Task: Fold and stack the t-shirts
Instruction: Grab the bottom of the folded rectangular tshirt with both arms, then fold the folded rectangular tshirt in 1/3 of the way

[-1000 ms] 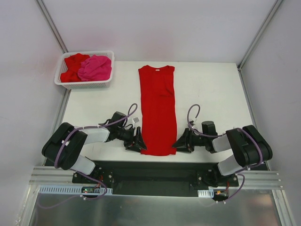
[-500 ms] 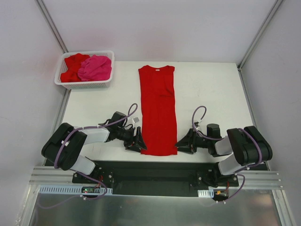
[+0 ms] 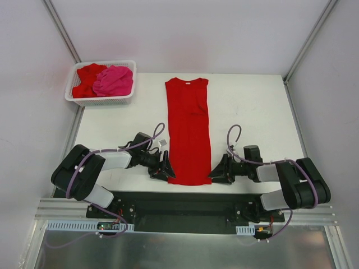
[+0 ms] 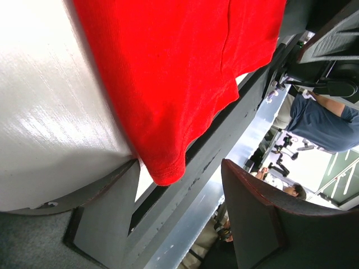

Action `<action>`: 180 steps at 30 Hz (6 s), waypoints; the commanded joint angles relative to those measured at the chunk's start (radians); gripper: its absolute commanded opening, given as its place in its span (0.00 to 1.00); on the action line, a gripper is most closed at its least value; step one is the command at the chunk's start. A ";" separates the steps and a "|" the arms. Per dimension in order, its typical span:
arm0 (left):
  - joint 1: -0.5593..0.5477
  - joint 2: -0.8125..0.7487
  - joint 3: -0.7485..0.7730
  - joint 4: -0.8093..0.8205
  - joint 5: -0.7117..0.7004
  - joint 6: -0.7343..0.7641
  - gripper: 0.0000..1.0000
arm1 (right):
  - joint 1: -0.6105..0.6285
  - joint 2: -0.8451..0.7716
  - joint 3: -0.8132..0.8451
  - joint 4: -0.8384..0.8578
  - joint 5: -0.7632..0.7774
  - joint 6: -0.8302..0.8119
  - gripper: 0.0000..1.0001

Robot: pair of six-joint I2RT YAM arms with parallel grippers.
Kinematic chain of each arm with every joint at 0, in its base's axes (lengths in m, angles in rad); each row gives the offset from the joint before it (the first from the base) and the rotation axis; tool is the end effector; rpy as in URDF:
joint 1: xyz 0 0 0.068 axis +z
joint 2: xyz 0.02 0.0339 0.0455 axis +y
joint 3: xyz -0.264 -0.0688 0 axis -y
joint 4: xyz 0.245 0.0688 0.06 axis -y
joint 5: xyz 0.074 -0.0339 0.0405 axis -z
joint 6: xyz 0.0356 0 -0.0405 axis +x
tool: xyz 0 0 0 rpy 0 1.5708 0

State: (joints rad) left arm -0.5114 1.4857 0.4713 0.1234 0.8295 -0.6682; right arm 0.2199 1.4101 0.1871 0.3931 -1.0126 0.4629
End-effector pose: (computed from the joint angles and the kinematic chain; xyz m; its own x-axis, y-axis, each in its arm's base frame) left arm 0.1960 -0.1401 0.1239 -0.9876 0.0745 -0.1380 0.1566 0.5199 -0.8397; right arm 0.1694 0.0688 0.0957 -0.9454 0.0310 -0.3244 -0.2817 0.4226 0.8614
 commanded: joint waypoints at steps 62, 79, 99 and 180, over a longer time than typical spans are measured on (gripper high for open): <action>-0.053 -0.240 -0.007 -0.247 -0.032 0.030 0.00 | 0.305 -0.206 0.264 -0.752 0.219 -0.253 0.01; -0.073 -0.294 0.049 -0.452 0.003 0.076 0.00 | 0.361 -0.281 0.273 -0.895 0.243 -0.270 0.01; -0.141 -0.254 0.070 -0.464 0.036 0.048 0.00 | 0.522 -0.215 0.337 -0.815 0.296 -0.178 0.01; -0.144 -0.021 0.771 -0.941 -0.415 0.389 0.00 | 0.493 -0.119 0.899 -1.228 0.747 -0.457 0.01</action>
State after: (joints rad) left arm -0.6720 1.4414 1.1797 -0.7666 0.4633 -0.3340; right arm 0.7216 1.2789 1.0302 -0.8074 -0.2920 0.0235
